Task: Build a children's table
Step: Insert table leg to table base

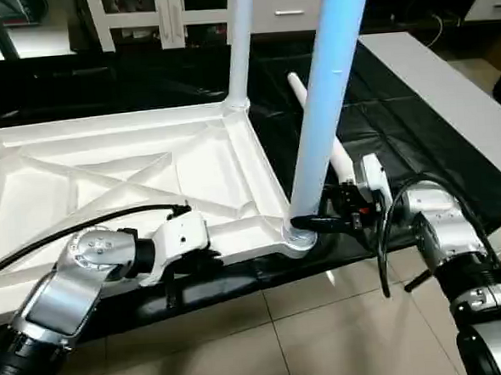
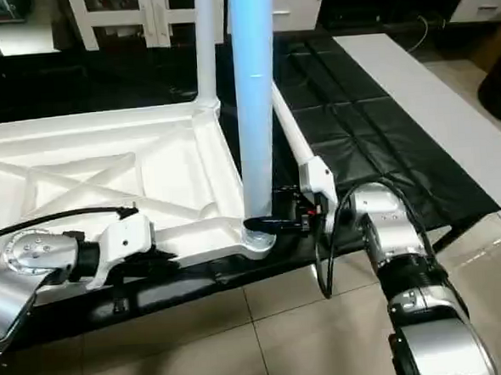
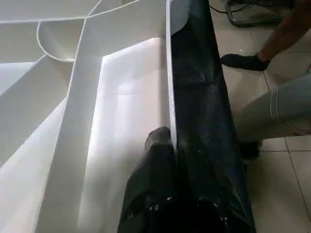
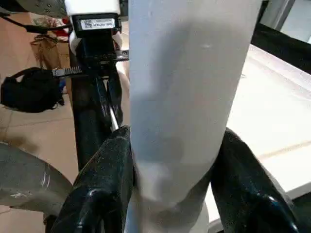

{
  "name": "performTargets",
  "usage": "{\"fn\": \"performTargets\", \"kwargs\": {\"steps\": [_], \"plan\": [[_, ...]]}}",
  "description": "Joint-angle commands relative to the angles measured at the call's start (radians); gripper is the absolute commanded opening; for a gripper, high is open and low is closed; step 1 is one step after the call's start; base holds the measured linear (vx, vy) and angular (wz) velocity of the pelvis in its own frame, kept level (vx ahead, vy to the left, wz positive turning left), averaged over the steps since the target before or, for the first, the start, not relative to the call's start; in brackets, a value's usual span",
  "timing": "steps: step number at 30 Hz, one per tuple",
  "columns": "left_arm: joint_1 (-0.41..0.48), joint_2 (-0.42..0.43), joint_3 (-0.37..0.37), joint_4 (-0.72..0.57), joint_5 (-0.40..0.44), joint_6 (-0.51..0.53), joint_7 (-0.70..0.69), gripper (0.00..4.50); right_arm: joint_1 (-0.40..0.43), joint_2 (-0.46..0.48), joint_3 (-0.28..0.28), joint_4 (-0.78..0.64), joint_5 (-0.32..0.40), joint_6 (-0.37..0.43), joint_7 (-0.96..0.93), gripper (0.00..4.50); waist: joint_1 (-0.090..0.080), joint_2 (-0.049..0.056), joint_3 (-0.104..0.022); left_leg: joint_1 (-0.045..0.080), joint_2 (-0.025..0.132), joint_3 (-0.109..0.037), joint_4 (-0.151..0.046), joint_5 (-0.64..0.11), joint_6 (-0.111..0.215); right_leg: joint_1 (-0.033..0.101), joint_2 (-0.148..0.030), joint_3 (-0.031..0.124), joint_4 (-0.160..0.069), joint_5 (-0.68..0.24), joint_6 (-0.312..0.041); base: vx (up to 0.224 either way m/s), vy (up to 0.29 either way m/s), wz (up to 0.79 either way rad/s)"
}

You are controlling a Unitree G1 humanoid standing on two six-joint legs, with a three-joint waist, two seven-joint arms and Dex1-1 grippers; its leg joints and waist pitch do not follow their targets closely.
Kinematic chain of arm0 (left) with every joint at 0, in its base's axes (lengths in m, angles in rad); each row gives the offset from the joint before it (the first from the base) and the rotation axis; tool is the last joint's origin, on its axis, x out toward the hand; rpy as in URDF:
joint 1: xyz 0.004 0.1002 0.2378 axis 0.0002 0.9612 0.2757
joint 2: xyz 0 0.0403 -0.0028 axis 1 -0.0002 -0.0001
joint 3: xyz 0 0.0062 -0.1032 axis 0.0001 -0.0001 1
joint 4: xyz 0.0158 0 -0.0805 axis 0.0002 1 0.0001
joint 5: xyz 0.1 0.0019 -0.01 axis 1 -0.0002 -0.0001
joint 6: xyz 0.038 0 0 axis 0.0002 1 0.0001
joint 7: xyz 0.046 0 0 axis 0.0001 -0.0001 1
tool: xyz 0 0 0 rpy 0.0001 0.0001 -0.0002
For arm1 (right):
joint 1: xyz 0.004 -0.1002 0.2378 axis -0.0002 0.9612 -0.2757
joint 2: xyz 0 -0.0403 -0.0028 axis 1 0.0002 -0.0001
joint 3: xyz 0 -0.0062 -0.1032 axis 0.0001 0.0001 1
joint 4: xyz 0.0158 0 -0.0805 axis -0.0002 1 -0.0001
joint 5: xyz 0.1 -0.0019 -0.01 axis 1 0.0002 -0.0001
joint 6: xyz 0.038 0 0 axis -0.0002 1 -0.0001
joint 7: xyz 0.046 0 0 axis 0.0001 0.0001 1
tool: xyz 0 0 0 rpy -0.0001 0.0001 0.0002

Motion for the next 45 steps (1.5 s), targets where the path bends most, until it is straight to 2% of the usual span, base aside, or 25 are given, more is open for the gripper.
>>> {"fn": "performTargets", "kwargs": {"steps": [1, 6, 10, 13, 14, 16, 20, 22, 28, 35, 38, 41, 43, 45], "plan": [[0.013, -0.014, -0.043, 0.01, 0.006, 0.007, 0.0, 0.0, 0.051, 0.002, 0.04, 0.077, -0.07, 0.024, -0.028, 1.85, -0.011, 0.015, -0.028, 0.031, 0.051, -0.032, -0.081, -0.276, -0.004, -0.001, -0.07, 0.047, -0.095, -0.244, -0.228, 0.0, 0.0, 0.0], [0.015, -0.016, -0.039, 0.01, 0.012, 0.006, 0.004, 0.0, 0.051, 0.005, 0.022, 0.094, -0.052, 0.042, -0.032, 1.85, -0.012, 0.014, -0.031, 0.027, 0.05, -0.03, -0.079, -0.239, 0.012, 0.001, -0.069, 0.047, -0.091, -0.178, -0.241, 0.0, 0.0, 0.0], [0.012, -0.022, -0.037, 0.013, 0.017, 0.006, 0.019, 0.0, 0.06, 0.008, -0.002, 0.101, -0.029, 0.054, -0.056, 1.85, -0.011, 0.014, -0.033, 0.027, 0.051, -0.029, -0.079, -0.237, 0.015, 0.002, -0.069, 0.047, -0.091, -0.174, -0.246, 0.0, 0.0, 0.0], [0.004, -0.035, -0.034, 0.024, 0.024, 0.004, 0.041, 0.0, 0.081, 0.021, -0.031, 0.098, -0.007, 0.052, -0.098, 1.85, -0.011, 0.014, -0.033, 0.028, 0.052, -0.03, -0.081, -0.254, 0.009, 0.0, -0.07, 0.047, -0.094, -0.197, -0.242, 0.0, 0.0, 0.0], [-0.002, -0.043, -0.034, 0.029, 0.027, 0.007, 0.05, 0.0, 0.106, 0.033, -0.044, 0.089, -0.001, 0.028, -0.126, 1.85, -0.01, 0.014, -0.03, 0.028, 0.053, -0.031, -0.083, -0.266, 0.004, -0.002, -0.071, 0.049, -0.097, -0.218, -0.235, 0.0, 0.0, 0.0], [-0.002, -0.044, -0.034, 0.028, 0.026, 0.009, 0.05, 0.0, 0.121, 0.037, -0.044, 0.079, 0.0, 0.017, -0.128, 1.85, -0.011, 0.015, -0.031, 0.027, 0.053, -0.034, -0.086, -0.29, -0.007, -0.002, -0.072, 0.047, -0.099, -0.252, -0.224, 0.0, 0.0, 0.0], [-0.003, -0.044, -0.035, 0.027, 0.027, 0.012, 0.048, 0.0, 0.148, 0.049, -0.046, 0.063, -0.004, -0.013, -0.132, 1.85, -0.013, 0.016, -0.03, 0.03, 0.052, -0.035, -0.087, -0.328, -0.014, -0.01, -0.072, 0.05, -0.107, -0.303, -0.205, 0.0, 0.0, 0.0], [-0.005, -0.046, -0.038, 0.028, 0.03, 0.014, 0.045, 0.0, 0.163, 0.052, -0.042, 0.059, -0.017, -0.049, -0.14, 1.85, -0.013, 0.018, -0.031, 0.03, 0.052, -0.035, -0.088, -0.326, -0.015, -0.01, -0.07, 0.049, -0.106, -0.285, -0.204, 0.0, 0.0, 0.0], [-0.011, -0.049, -0.045, 0.034, 0.036, 0.016, 0.044, 0.0, 0.172, 0.047, -0.031, 0.076, -0.04, -0.071, -0.168, 1.85, -0.014, 0.018, -0.032, 0.028, 0.052, -0.034, -0.09, -0.314, -0.01, -0.008, -0.069, 0.048, -0.103, -0.25, -0.213, 0.0, 0.0, 0.0], [-0.011, -0.054, -0.044, 0.036, 0.034, 0.023, 0.052, 0.0, 0.176, 0.074, -0.068, 0.086, -0.011, -0.052, -0.254, 1.85, -0.017, 0.014, -0.028, 0.025, 0.051, -0.037, -0.092, -0.332, -0.014, -0.01, -0.072, 0.051, -0.109, -0.301, -0.198, 0.0, 0.0, 0.0], [-0.006, -0.057, -0.045, 0.032, 0.038, 0.034, 0.058, 0.0, 0.177, 0.107, -0.098, 0.098, -0.01, -0.04, -0.39, 1.85, -0.024, 0.015, -0.029, 0.022, 0.051, -0.039, -0.095, -0.322, -0.016, -0.01, -0.072, 0.05, -0.108, -0.298, -0.194, 0.0, 0.0, 0.0], [-0.006, -0.059, -0.046, 0.033, 0.043, 0.041, 0.063, 0.0, 0.178, 0.117, -0.1, 0.104, -0.022, -0.048, -0.443, 1.85, -0.028, 0.015, -0.031, 0.022, 0.05, -0.039, -0.095, -0.321, -0.02, -0.01, -0.071, 0.05, -0.108, -0.294, -0.191, 0.0, 0.0, 0.0], [-0.013, -0.068, -0.056, 0.036, 0.064, 0.057, 0.083, 0.0, 0.174, 0.135, -0.105, 0.119, -0.046, -0.056, -0.54, 1.85, -0.03, 0.015, -0.031, 0.019, 0.05, -0.039, -0.096, -0.31, -0.021, -0.009, -0.07, 0.05, -0.107, -0.28, -0.19, 0.0, 0.0, 0.0], [-0.032, -0.095, -0.071, 0.043, 0.093, 0.107, 0.125, 0.0, 0.161, 0.166, -0.11, 0.145, -0.082, -0.061, -0.696, 1.85, -0.033, 0.02, -0.029, 0.019, 0.049, -0.039, -0.097, -0.309, -0.038, -0.012, -0.071, 0.05, -0.105, -0.272, -0.19, 0.0, 0.0, 0.0]]}}
